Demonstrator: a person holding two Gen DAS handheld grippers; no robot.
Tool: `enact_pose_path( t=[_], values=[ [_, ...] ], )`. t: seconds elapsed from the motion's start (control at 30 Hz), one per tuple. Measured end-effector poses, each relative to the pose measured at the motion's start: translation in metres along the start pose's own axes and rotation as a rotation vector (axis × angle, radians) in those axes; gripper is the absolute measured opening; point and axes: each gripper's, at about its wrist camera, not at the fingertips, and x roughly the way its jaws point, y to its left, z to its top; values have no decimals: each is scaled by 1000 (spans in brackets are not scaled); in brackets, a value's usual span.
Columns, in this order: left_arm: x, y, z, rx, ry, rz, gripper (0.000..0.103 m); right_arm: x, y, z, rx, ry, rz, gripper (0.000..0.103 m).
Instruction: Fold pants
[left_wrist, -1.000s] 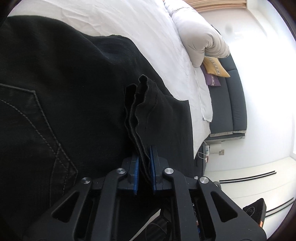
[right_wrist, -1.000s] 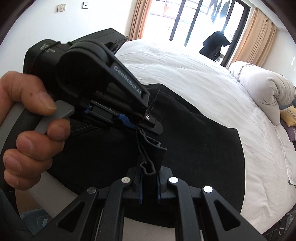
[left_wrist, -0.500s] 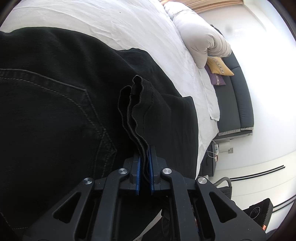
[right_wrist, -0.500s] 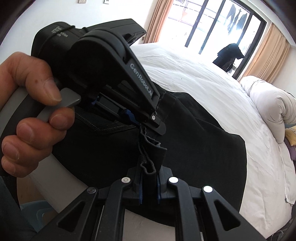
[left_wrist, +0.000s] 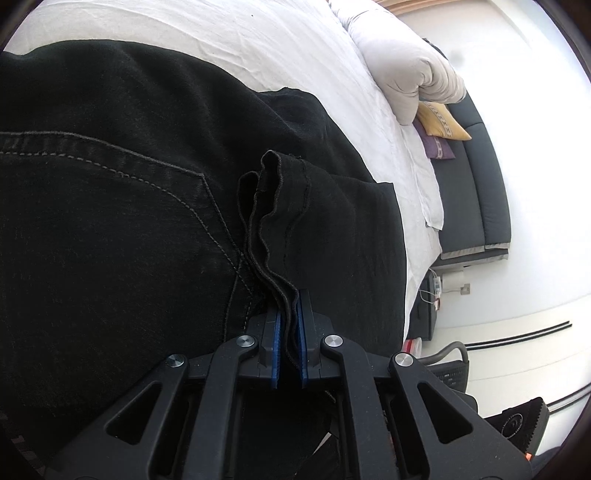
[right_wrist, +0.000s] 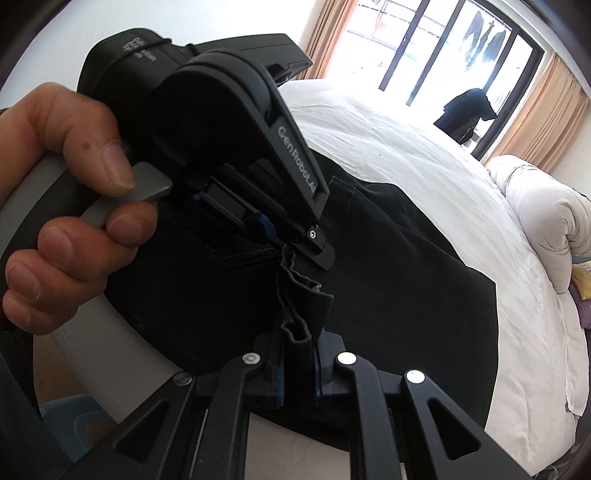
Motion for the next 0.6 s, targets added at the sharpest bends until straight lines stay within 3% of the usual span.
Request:
enact_pose_path(
  t=[0.33, 0.6],
  values=[
    [11, -2, 3, 13, 32, -3, 6, 10, 0, 1, 3, 16, 9, 14],
    [10, -5, 4, 16, 23, -4, 6, 22, -6, 4, 99, 2, 77, 24]
  ],
)
